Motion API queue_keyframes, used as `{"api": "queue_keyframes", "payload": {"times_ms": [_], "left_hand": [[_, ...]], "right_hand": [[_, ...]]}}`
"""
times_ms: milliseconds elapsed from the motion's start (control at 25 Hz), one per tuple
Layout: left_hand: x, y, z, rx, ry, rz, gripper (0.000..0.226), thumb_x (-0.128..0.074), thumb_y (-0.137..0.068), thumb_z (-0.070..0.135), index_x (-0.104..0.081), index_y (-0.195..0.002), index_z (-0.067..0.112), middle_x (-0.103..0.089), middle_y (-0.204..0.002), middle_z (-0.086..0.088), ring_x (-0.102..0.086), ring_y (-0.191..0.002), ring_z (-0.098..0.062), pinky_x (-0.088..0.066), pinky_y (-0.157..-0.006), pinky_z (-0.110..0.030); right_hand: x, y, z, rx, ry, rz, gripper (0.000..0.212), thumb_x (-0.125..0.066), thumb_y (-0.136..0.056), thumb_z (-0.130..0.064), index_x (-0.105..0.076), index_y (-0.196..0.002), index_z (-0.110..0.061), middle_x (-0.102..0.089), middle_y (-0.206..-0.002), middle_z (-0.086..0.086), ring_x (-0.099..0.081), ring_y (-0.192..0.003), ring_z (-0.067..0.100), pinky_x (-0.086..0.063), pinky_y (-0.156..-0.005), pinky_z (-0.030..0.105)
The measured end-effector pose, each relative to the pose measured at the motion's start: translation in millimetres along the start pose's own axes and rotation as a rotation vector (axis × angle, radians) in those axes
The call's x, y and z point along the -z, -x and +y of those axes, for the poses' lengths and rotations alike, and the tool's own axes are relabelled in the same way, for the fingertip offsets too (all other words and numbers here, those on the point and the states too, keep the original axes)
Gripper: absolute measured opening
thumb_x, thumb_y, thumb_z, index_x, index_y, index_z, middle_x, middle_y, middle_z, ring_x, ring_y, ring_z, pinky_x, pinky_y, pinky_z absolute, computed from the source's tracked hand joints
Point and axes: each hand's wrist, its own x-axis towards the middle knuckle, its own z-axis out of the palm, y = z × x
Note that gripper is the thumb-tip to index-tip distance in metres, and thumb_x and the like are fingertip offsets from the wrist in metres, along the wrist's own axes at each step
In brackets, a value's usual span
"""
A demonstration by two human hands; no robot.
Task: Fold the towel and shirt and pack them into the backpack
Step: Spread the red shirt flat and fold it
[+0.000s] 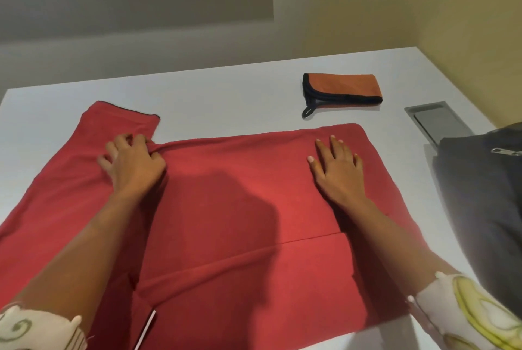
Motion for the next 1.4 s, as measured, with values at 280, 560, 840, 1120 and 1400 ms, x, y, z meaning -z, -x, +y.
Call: {"api": "queue_keyframes", "payload": {"times_ms": [280, 560, 840, 1120, 1400], "left_hand": [[10.5, -14.5, 9.2, -0.630, -0.222, -0.127, 0.056, -0.047, -0.067, 0.033, -0.064, -0.118, 0.015, -0.057, -0.126, -0.009, -0.048, -0.120, -0.031, -0.014, -0.113, -0.052], [-4.9, -7.7, 58.8, -0.653, -0.080, -0.234, 0.043, -0.051, -0.086, 0.045, -0.057, -0.124, 0.023, -0.059, -0.111, -0.001, -0.052, -0.112, -0.023, -0.022, -0.109, -0.045], [19.5, -31.3, 27.7, -0.778, -0.290, -0.346, 0.024, -0.051, -0.067, 0.037, -0.053, -0.089, 0.028, -0.058, -0.082, 0.008, -0.061, -0.090, -0.022, -0.035, -0.085, -0.038], [55.7, -55.2, -19.6, -0.755, -0.896, -0.285, 0.029, -0.056, -0.072, 0.050, -0.056, -0.098, 0.037, -0.062, -0.107, 0.018, -0.054, -0.100, -0.012, -0.033, -0.090, -0.035], [90.1, -36.6, -40.6, -0.687, -1.119, -0.007, 0.031, -0.054, -0.084, 0.055, -0.069, -0.105, 0.038, -0.051, -0.128, 0.004, -0.040, -0.123, -0.019, -0.007, -0.113, -0.059]], "right_hand": [[27.7, -58.0, 4.0, 0.273, 0.087, -0.120, 0.070, -0.053, -0.080, -0.011, -0.035, -0.148, -0.020, -0.030, -0.156, 0.006, -0.022, -0.145, 0.024, -0.015, -0.114, 0.051], [39.5, -79.0, -15.9, 0.366, 0.122, -0.225, 0.049, -0.053, -0.084, -0.028, -0.051, -0.133, -0.022, -0.050, -0.128, 0.008, -0.039, -0.126, 0.027, -0.017, -0.111, 0.052], [46.0, -57.7, 15.1, 0.556, 0.133, -0.027, 0.017, -0.059, -0.084, -0.013, -0.063, -0.101, -0.010, -0.056, -0.096, 0.010, -0.048, -0.094, 0.030, -0.034, -0.068, 0.037], [37.7, -29.3, 44.1, 0.492, 0.224, 0.125, 0.009, -0.063, -0.084, -0.011, -0.057, -0.092, -0.010, -0.059, -0.084, 0.010, -0.052, -0.080, 0.034, -0.038, -0.066, 0.040], [48.1, -2.9, 47.5, 0.420, 0.228, 0.188, 0.007, -0.061, -0.088, -0.011, -0.058, -0.093, -0.007, -0.060, -0.084, 0.013, -0.053, -0.079, 0.035, -0.038, -0.066, 0.040]]}}
